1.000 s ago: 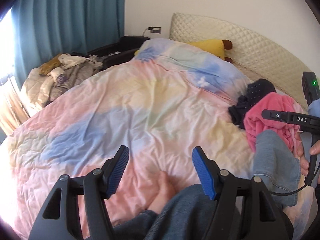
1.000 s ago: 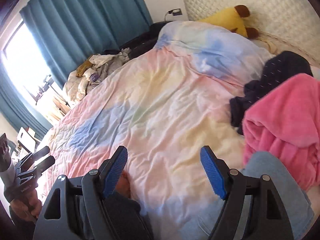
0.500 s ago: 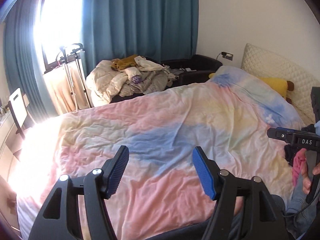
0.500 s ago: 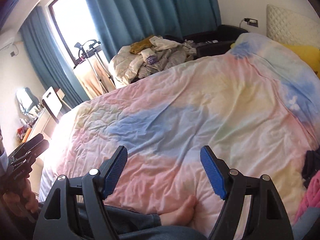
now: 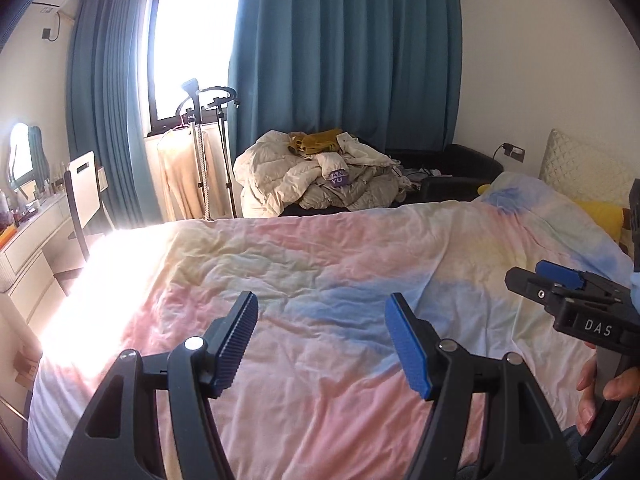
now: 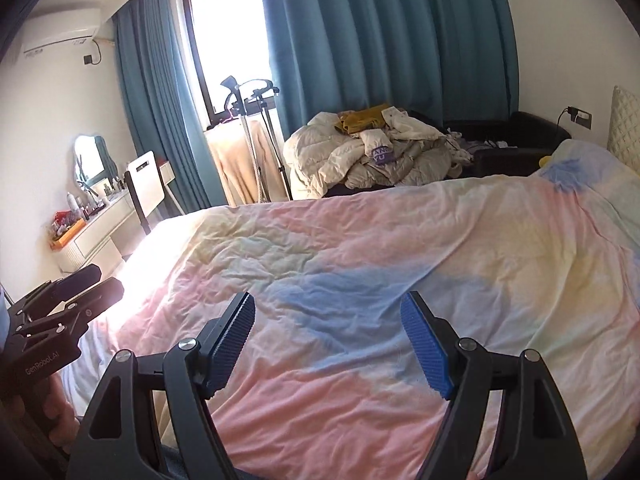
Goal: Fold clothes
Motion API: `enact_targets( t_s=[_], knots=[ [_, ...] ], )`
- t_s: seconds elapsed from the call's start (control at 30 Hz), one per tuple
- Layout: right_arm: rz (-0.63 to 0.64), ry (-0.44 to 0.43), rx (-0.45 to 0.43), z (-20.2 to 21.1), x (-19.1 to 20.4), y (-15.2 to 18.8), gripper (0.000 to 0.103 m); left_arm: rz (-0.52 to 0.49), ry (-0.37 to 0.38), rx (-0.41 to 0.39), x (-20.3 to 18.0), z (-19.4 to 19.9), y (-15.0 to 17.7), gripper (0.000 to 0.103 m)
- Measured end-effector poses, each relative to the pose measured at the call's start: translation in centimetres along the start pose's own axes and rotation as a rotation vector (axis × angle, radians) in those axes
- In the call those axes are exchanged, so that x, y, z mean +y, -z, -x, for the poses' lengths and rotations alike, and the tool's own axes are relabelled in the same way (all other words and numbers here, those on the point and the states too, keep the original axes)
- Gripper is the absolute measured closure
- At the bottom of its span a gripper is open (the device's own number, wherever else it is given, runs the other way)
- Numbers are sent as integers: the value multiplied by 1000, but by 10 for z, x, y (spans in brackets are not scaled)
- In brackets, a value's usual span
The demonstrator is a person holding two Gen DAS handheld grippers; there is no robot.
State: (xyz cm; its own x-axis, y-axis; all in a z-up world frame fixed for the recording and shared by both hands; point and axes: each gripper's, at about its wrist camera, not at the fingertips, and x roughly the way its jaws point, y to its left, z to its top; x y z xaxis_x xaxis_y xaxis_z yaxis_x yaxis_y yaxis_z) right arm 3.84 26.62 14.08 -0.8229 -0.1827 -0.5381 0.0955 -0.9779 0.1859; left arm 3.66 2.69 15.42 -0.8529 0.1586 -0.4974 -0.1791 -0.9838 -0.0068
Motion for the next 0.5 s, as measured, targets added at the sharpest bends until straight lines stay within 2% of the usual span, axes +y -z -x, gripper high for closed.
enact_targets(
  t_s=[0.27,0.37,0.5],
  knots=[
    [64,27,-109,-10,9,15,26,38,-66,-22,15,-23,20,35],
    [89,47,-131,-19,12,23,26,45,-82,-12,19,-36,27,35],
    [114,67,-153,-32,14,36,26,43,-121,-41,22,-48,38,35]
  ],
)
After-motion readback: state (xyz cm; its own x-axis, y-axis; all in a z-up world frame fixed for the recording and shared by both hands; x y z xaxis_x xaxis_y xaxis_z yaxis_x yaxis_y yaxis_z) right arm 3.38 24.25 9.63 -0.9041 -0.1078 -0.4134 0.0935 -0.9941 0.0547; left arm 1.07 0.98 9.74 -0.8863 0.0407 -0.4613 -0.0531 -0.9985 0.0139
